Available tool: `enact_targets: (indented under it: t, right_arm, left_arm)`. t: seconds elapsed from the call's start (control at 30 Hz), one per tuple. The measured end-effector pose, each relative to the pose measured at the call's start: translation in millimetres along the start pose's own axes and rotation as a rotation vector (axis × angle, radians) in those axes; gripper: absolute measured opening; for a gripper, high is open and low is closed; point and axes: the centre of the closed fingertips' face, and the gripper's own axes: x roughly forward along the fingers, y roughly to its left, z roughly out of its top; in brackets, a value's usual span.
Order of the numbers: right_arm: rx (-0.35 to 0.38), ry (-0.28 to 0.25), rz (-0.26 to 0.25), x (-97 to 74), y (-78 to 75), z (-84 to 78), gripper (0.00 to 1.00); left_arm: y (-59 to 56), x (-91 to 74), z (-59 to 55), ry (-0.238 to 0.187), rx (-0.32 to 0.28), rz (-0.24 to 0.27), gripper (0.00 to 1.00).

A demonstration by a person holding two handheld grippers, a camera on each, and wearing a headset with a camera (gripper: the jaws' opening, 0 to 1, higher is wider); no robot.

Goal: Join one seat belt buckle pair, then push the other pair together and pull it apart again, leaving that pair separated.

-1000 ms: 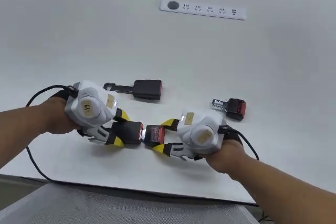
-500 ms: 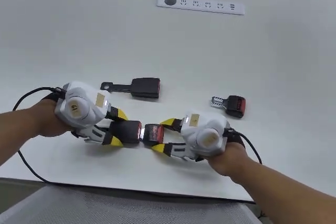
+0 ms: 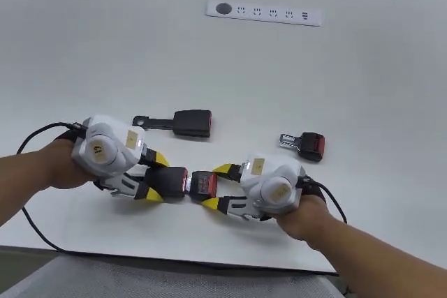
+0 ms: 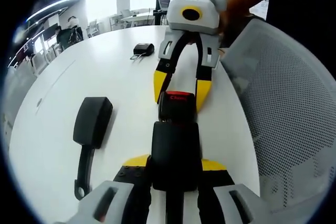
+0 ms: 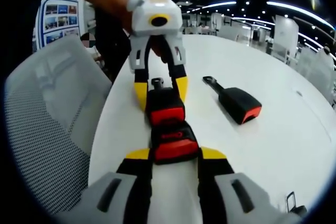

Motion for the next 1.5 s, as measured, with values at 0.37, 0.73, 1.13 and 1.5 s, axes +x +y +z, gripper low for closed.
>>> enact_targets:
  t: [0.37, 0.73, 1.13, 1.5]
  right_arm:
    - [0.012, -0.01, -0.004, -0.1, 0.3, -0.4, 0.32]
    - [0.013, 0.01, -0.01, 1.0, 0.8, 0.4, 0.33]
    - [0.239, 0.016, -0.022, -7.4, 2.5, 8.7, 0.36]
    - [0.257, -0.147, -0.194, -59.3, -38.1, 19.3, 0.92]
  left_arm:
    - [-0.1, 0.7, -0.4, -0.013, -0.004, -0.001, 0.34]
    - [0.1, 0.6, -0.9, 0.02, 0.005, 0.005, 0.35]
    - [-4.8, -2.1, 2.3, 0.11, -0.125, 0.044, 0.47]
    - [7.8, -38.4, 9.9, 0.074, -0.189, 0.212, 0.84]
